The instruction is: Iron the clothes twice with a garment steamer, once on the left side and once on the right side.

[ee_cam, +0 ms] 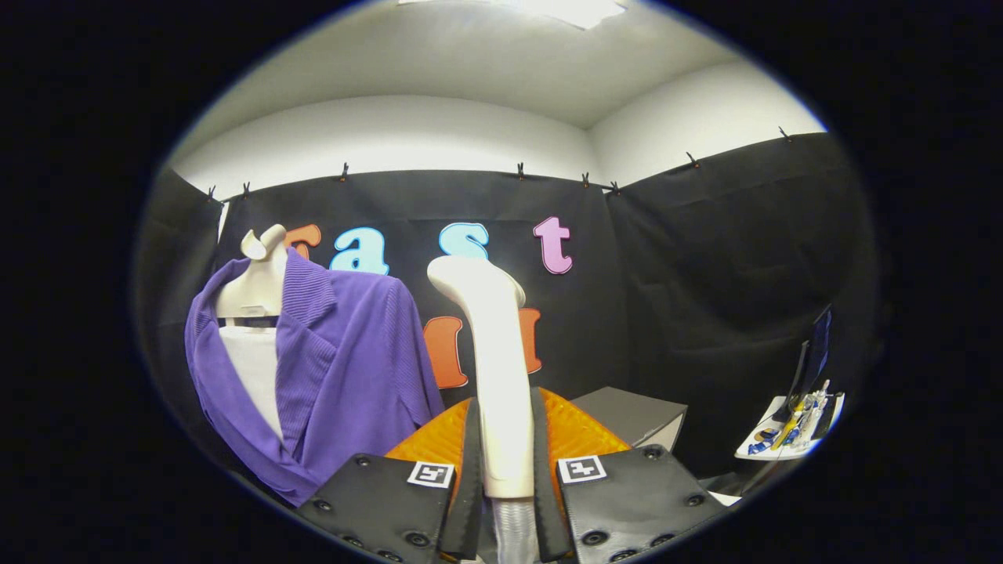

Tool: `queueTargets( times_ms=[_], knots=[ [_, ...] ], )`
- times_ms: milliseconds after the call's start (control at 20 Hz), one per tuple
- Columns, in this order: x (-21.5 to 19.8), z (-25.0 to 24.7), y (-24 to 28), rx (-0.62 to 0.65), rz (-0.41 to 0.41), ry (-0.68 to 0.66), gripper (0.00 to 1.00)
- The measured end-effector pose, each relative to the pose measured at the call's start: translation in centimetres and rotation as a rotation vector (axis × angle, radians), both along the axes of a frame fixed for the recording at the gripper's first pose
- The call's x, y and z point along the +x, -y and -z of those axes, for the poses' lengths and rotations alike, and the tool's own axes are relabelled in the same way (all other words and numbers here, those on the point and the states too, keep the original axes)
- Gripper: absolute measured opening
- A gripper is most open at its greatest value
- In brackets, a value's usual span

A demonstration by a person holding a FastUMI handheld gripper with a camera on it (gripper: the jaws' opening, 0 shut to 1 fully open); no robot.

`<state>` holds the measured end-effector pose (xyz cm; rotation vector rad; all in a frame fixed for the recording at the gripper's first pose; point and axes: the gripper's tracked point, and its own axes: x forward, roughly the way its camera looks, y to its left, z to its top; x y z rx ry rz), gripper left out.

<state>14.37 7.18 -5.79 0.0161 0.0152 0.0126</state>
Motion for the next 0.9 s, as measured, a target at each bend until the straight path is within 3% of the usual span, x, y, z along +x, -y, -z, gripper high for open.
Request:
queueTargets(
  times_ms=[350,900],
  knots=[
    [-5.4,3.1,-6.8,-0.027,-0.028,-0.005,0.35],
    [-5.7,8.8,-12.7,-0.131,-0.049,-0.062,0.35]
  ],
)
